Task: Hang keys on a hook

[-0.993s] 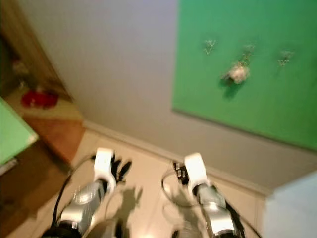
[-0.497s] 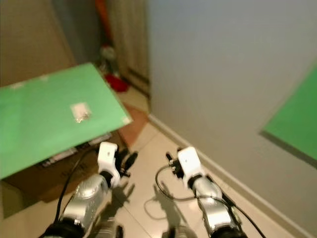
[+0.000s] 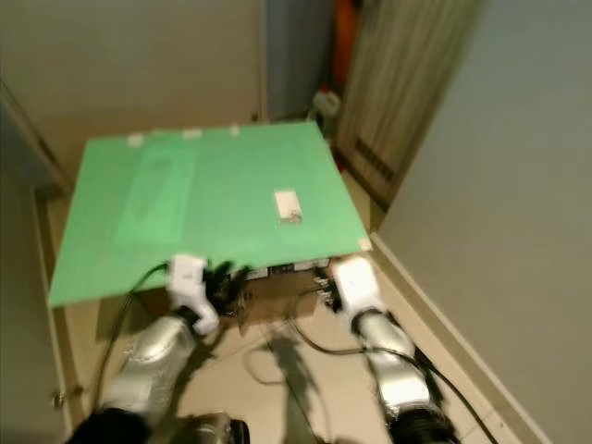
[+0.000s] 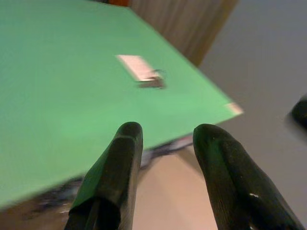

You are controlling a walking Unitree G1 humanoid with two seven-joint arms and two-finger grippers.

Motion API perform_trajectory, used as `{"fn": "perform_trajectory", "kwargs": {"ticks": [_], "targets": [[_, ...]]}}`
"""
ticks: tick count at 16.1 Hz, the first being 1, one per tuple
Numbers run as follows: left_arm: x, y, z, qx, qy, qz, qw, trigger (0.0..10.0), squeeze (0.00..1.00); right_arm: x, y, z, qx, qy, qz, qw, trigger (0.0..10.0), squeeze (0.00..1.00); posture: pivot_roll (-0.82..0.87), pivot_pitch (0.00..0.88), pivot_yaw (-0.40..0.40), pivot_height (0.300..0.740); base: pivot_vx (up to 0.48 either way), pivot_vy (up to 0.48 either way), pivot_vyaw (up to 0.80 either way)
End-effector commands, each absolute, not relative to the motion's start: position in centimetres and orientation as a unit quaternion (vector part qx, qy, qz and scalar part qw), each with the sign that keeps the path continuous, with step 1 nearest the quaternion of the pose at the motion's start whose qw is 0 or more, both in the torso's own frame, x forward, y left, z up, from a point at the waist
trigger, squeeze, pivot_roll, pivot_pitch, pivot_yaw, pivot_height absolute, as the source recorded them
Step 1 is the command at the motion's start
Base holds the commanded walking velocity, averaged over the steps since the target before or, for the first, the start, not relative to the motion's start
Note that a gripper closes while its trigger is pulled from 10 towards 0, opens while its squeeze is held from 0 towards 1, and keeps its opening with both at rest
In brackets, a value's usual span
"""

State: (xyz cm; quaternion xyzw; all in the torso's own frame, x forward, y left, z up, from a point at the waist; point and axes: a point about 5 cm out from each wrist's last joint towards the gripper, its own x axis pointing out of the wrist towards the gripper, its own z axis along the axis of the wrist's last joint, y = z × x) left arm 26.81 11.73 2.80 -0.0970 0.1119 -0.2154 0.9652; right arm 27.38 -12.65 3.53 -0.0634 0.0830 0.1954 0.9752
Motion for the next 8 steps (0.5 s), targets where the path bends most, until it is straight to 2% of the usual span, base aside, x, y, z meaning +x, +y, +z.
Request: {"fn": "perform_trajectory", "kwargs": {"ticks": [1, 3, 4, 8], "targets": [[27.0, 10.8, 3.4, -0.102, 0.103, -0.229, 0.963, 10.0, 0.0, 27.0, -13.7, 3.2, -0.078, 0.093, 0.189, 0.974, 10.0, 0.0, 0.05, 0.122, -0.008, 0.74, 0.454, 0.0, 0.8], [27.0, 10.2, 3.7, -0.103, 0.096, -0.236, 0.961, 10.0, 0.0, 26.9, -13.7, 3.2, -0.085, 0.094, 0.196, 0.972, 10.0, 0.0, 0.04, 0.122, -0.012, 0.74, 0.48, 0.0, 0.0], [27.0, 10.1, 3.8, -0.104, 0.095, -0.237, 0.961, 10.0, 0.0, 26.9, -13.7, 3.3, -0.09, 0.088, 0.198, 0.972, 10.0, 0.0, 0.04, 0.123, -0.012, 0.74, 0.48, 0.0, 0.8], [27.0, 9.5, 4.1, -0.11, 0.092, -0.241, 0.96, 10.0, 0.0, 27.0, -13.4, 3.4, -0.094, 0.093, 0.206, 0.969, 10.0, 0.0, 0.03, 0.121, -0.016, 0.74, 0.48, 0.0, 0.0]]}}
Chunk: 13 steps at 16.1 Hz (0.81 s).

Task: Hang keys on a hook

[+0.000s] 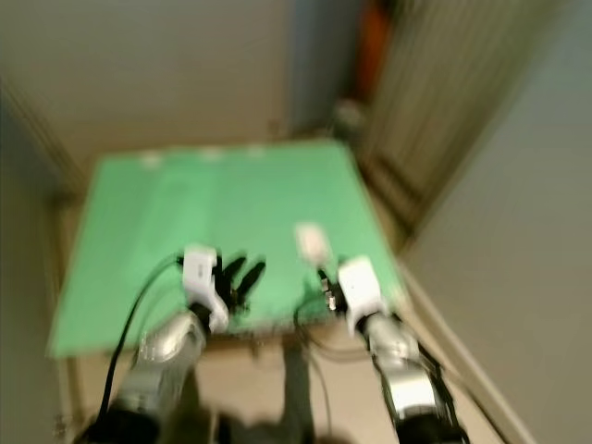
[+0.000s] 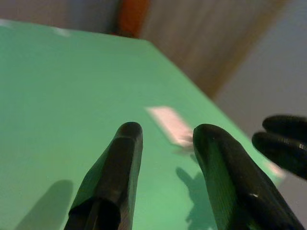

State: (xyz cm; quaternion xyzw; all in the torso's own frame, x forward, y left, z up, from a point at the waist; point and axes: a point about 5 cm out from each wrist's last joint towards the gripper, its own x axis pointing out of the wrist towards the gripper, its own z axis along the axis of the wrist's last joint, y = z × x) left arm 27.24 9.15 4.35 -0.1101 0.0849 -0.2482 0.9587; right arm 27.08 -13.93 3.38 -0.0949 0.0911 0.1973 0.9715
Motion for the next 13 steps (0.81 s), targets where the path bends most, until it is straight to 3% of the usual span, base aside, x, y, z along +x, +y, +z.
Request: {"fn": "perform_trajectory", "kwargs": {"ticks": [1, 4, 9, 13], "targets": [[27.0, 9.39, 4.11, -0.109, 0.09, -0.241, 0.96, 10.0, 0.0, 27.0, -13.43, 3.38, -0.1, 0.093, 0.207, 0.969, 10.0, 0.0, 0.04, 0.123, -0.016, 0.74, 0.39, 0.0, 0.0], [26.86, 9.13, 4.03, -0.109, 0.092, -0.244, 0.959, 10.0, 0.0, 26.89, -13.53, 3.34, -0.1, 0.095, 0.209, 0.968, 10.0, 0.0, 0.03, 0.125, -0.019, 0.74, 0.0, 0.0, 0.0], [26.64, 8.52, 4.0, -0.112, 0.099, -0.248, 0.957, 10.0, 0.0, 26.24, -12.94, 3.68, -0.114, 0.082, 0.245, 0.959, 10.0, 0.0, 0.02, 0.13, -0.022, 0.74, 0.0, -0.472, 0.0], [27.36, 8.61, 3.96, -0.116, 0.111, -0.218, 0.963, 10.0, 0.0, 26.18, -13.61, 3.28, -0.166, 0.095, 0.237, 0.953, 10.0, 0.0, 0.02, 0.127, -0.018, 0.74, 0.0, -0.117, 0.78]]}}
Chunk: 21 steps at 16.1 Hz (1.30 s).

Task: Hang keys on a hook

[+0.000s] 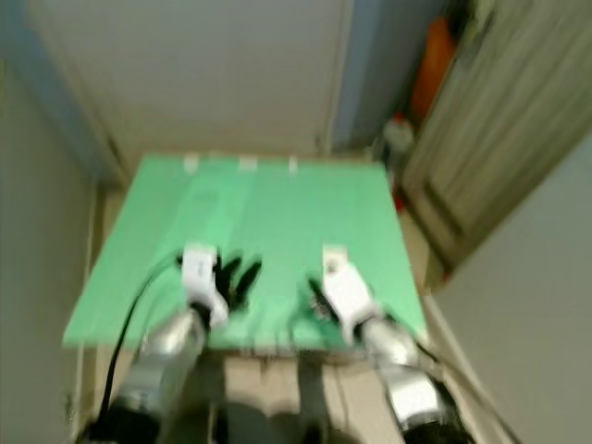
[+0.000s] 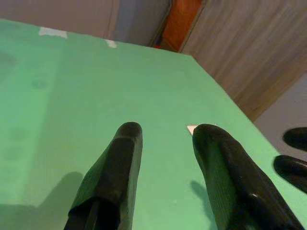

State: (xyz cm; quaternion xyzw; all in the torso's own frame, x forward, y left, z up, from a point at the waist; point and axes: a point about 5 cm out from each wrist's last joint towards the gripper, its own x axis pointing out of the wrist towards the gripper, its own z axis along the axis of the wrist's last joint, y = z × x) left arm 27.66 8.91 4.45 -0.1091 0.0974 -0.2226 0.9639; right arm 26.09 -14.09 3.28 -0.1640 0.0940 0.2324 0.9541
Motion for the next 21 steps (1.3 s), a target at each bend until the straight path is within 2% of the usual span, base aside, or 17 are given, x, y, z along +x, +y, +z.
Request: {"fn": "perform_trajectory", "kwargs": {"ticks": [1, 4, 7, 8, 9, 11, 13, 14, 17, 21], "targets": [[27.4, 8.7, 4.0, -0.118, 0.109, -0.218, 0.963, 10.0, 0.0, 26.2, -13.6, 3.2, -0.166, 0.097, 0.229, 0.954, 10.0, 0.0, 0.02, 0.127, -0.018, 0.74, 0.0, 0.0, 0.54], [27.3, 8.8, 4.0, -0.12, 0.11, -0.219, 0.962, 10.0, 0.0, 26.7, -14.3, 3.1, -0.176, 0.11, 0.189, 0.96, 10.0, 0.0, 0.02, 0.129, -0.014, 0.74, 0.0, 0.0, 0.0], [26.9, 8.8, 3.8, -0.111, 0.116, -0.224, 0.961, 10.0, 0.0, 27.9, -14.5, 1.8, -0.241, 0.152, 0.146, 0.948, 10.0, 0.0, 0.02, 0.154, -0.006, 0.74, 0.0, 0.0, 0.0], [26.5, 8.9, 3.7, -0.109, 0.119, -0.227, 0.96, 10.0, 0.0, 28.2, -14.8, 1.6, -0.225, 0.158, 0.141, 0.951, 10.0, 0.42, 0.03, 0.17, -0.001, 0.74, 0.0, 0.0, 0.0], [26.1, 8.9, 3.5, -0.104, 0.122, -0.232, 0.959, 10.0, 0.0, 28.3, -14.8, 1.5, -0.215, 0.161, 0.154, 0.951, 10.0, 1.0, 0.04, 0.18, -0.001, 0.74, 0.0, 0.0, 0.0], [25.4, 9.2, 3.3, -0.104, 0.128, -0.236, 0.958, 10.0, 0.0, 28.6, -14.5, 1.6, -0.193, 0.164, 0.188, 0.949, 10.0, 1.0, 0.04, 0.202, 0.002, 0.74, 0.0, 0.0, 0.0], [24.9, 9.3, 3.2, -0.103, 0.133, -0.24, 0.956, 10.0, 0.0, 28.8, -14.7, 1.4, -0.21, 0.172, 0.187, 0.944, 10.0, 1.0, 0.05, 0.215, 0.006, 0.74, 0.0, 0.0, 0.0], [24.3, 9.2, 3.2, -0.102, 0.135, -0.249, 0.954, 10.0, 0.0, 29.4, -15.4, 1.3, -0.235, 0.18, 0.162, 0.941, 10.0, 0.0, 0.06, 0.24, 0.008, 0.74, 0.0, 0.0, 0.0], [22.8, 9.3, 4.0, -0.097, 0.132, -0.266, 0.95, 10.0, 0.0, 30.7, -16.2, 2.4, -0.232, 0.159, 0.139, 0.949, 10.0, 0.0, 0.08, 0.304, 0.017, 0.74, 0.0, 0.0, 0.0], [20.9, 9.4, 5.4, -0.091, 0.128, -0.276, 0.948, 10.0, 0.0, 31.5, -14.3, 3.3, -0.167, 0.138, 0.192, 0.957, 10.0, 0.0, 0.11, 0.38, 0.024, 0.74, 0.0, 0.0, 0.0]]}}
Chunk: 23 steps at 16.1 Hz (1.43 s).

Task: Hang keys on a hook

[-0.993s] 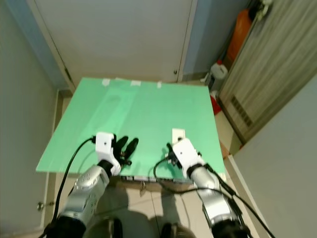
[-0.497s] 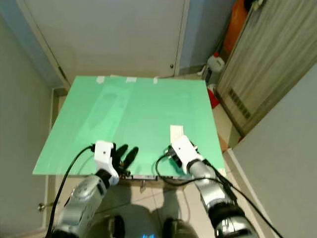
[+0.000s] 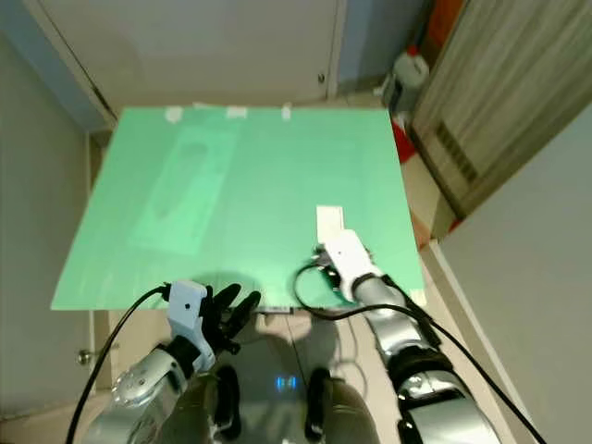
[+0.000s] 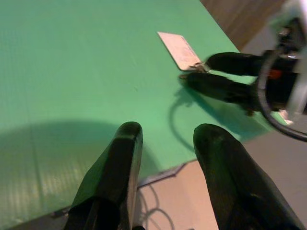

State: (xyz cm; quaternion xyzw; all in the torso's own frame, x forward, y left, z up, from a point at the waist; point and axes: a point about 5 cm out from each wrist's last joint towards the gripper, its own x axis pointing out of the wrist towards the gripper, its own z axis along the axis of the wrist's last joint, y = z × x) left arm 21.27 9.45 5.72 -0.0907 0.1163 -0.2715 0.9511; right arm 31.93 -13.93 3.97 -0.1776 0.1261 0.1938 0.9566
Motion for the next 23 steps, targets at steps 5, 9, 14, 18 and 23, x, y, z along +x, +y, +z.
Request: {"fn": "perform_trajectory", "kwargs": {"ticks": [5, 9, 14, 18, 23], "targets": [[20.1, 9.7, 6.8, -0.085, 0.123, -0.268, 0.952, 10.0, 0.0, 32.7, -14.3, 5.3, -0.163, 0.094, 0.189, 0.964, 10.0, 0.0, 0.12, 0.415, 0.017, 0.74, 0.0, 0.0, 0.0], [19.8, 9.4, 7.4, -0.075, 0.126, -0.276, 0.95, 10.0, 0.0, 33.4, -14.8, 6.7, -0.173, 0.062, 0.189, 0.965, 10.0, 0.0, 0.12, 0.419, 0.013, 0.74, 0.0, 0.0, 0.0], [19.9, 9.2, 7.8, -0.068, 0.123, -0.28, 0.95, 10.0, 0.0, 33.9, -14.7, 8.1, -0.109, 0.042, 0.207, 0.971, 10.0, 0.0, 0.12, 0.41, 0.006, 0.74, 0.0, 0.0, 0.0], [20.0, 9.1, 7.9, -0.067, 0.121, -0.283, 0.949, 10.0, 0.0, 34.6, -15.6, 9.6, -0.11, 0.015, 0.196, 0.974, 10.0, 0.0, 0.12, 0.395, -0.002, 0.74, 0.0, 0.0, 0.0], [20.0, 8.8, 7.8, -0.065, 0.121, -0.287, 0.948, 10.0, 0.0, 33.7, -17.0, 7.7, -0.166, 0.079, 0.22, 0.958, 10.0, 0.0, 0.12, 0.39, -0.009, 0.74, 0.0, 0.0, 0.0]]}}
